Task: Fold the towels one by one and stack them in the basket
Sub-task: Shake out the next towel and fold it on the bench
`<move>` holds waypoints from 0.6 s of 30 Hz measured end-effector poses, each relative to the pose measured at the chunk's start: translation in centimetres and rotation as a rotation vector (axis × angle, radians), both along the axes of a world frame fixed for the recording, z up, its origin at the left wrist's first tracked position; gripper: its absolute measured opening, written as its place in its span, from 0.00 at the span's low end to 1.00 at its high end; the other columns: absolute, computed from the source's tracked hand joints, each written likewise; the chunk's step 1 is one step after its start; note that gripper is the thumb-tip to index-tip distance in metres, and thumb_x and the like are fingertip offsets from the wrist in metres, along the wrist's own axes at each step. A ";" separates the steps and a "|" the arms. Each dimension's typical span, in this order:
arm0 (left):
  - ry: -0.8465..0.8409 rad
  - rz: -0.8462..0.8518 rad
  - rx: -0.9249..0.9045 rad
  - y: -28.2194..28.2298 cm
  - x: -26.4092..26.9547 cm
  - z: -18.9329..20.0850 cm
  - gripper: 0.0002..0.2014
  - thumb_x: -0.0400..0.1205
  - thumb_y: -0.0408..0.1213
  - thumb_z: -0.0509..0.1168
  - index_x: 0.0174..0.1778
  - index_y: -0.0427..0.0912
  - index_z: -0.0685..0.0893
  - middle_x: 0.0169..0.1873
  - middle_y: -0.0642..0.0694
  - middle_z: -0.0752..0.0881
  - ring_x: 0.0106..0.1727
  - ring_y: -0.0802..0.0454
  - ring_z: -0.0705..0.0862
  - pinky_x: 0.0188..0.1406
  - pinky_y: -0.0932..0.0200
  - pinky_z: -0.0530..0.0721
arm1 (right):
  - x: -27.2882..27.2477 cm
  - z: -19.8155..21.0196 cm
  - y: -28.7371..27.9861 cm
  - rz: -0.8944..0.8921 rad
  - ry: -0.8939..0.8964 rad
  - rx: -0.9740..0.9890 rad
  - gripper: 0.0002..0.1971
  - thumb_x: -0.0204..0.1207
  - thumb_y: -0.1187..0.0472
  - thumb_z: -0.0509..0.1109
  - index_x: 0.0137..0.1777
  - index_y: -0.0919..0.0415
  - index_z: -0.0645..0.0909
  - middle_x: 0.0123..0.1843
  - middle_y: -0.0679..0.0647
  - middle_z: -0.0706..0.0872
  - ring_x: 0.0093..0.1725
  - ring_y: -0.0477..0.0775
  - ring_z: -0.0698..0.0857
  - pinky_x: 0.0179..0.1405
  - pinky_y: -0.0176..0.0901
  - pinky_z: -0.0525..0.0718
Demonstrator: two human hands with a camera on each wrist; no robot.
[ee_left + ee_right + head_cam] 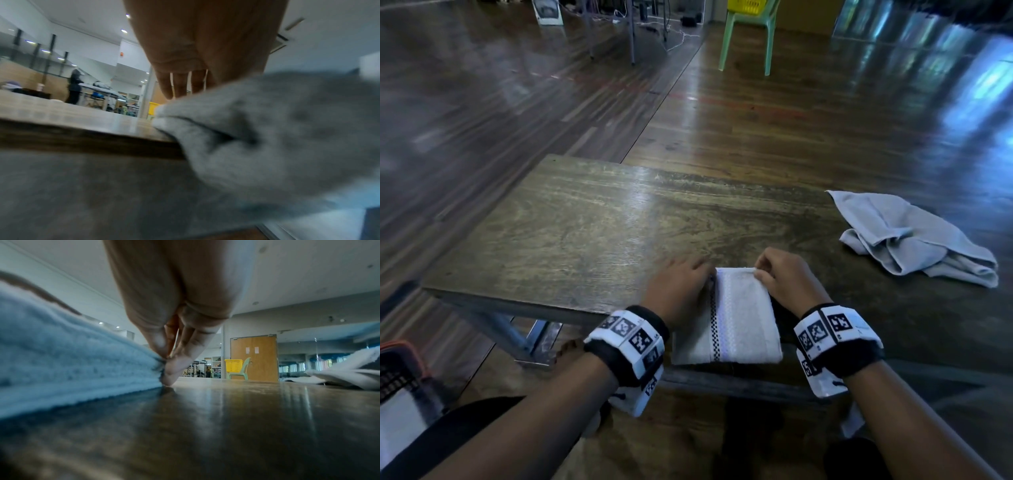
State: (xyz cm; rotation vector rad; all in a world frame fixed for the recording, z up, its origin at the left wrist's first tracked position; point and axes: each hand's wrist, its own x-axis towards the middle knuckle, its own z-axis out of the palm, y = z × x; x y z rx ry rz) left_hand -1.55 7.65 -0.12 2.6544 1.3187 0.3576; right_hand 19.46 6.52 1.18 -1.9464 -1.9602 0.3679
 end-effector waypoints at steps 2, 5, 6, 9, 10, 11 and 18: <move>0.063 -0.029 -0.010 -1.9 1.1 -0.4 0.23 0.82 0.46 0.48 0.70 0.41 0.74 0.73 0.42 0.73 0.74 0.41 0.70 0.74 0.47 0.62 | -0.4 0.0 -0.1 0.018 -0.063 0.037 0.03 0.77 0.62 0.67 0.42 0.59 0.77 0.42 0.52 0.83 0.43 0.54 0.81 0.44 0.49 0.81; 0.154 0.021 -0.072 -3.7 2.1 -1.7 0.41 0.77 0.58 0.28 0.79 0.37 0.61 0.81 0.38 0.60 0.82 0.37 0.54 0.80 0.42 0.50 | -0.9 -0.4 0.1 0.051 -0.181 0.090 0.01 0.76 0.63 0.67 0.44 0.59 0.79 0.46 0.54 0.81 0.43 0.58 0.82 0.40 0.46 0.79; 0.169 0.038 -0.077 -3.8 2.3 -2.2 0.42 0.76 0.58 0.26 0.81 0.37 0.57 0.82 0.38 0.56 0.83 0.37 0.50 0.80 0.42 0.46 | -1.1 -0.5 0.1 0.052 -0.233 0.093 0.02 0.77 0.63 0.67 0.45 0.60 0.80 0.47 0.55 0.80 0.42 0.58 0.82 0.39 0.45 0.77; 0.151 0.076 -0.078 -3.2 2.5 -3.2 0.41 0.77 0.59 0.26 0.82 0.39 0.52 0.83 0.40 0.52 0.83 0.39 0.45 0.80 0.43 0.40 | -1.5 -0.6 -0.4 0.074 -0.456 0.125 0.05 0.76 0.65 0.67 0.48 0.62 0.84 0.50 0.56 0.79 0.42 0.57 0.82 0.35 0.42 0.73; 0.151 0.085 -0.080 -2.9 2.5 -3.3 0.41 0.76 0.60 0.26 0.82 0.39 0.51 0.83 0.41 0.51 0.83 0.40 0.44 0.80 0.43 0.39 | -1.7 -0.5 -0.7 0.086 -0.527 0.146 0.06 0.75 0.64 0.67 0.49 0.61 0.85 0.51 0.56 0.81 0.46 0.57 0.82 0.38 0.44 0.74; 0.150 0.092 -0.079 -2.7 2.6 -3.4 0.41 0.76 0.60 0.25 0.82 0.40 0.50 0.83 0.42 0.50 0.84 0.41 0.44 0.80 0.44 0.38 | -1.9 -0.5 -1.1 0.102 -0.576 0.156 0.09 0.76 0.62 0.66 0.52 0.60 0.85 0.54 0.55 0.82 0.52 0.57 0.81 0.45 0.47 0.75; 0.118 0.101 -0.052 -1.8 2.7 -3.8 0.40 0.77 0.59 0.25 0.82 0.42 0.52 0.83 0.45 0.51 0.84 0.45 0.46 0.81 0.45 0.41 | -2.7 -3.0 -3.5 0.018 -0.308 -0.189 0.29 0.85 0.47 0.42 0.83 0.60 0.49 0.86 0.54 0.48 0.84 0.52 0.47 0.81 0.56 0.50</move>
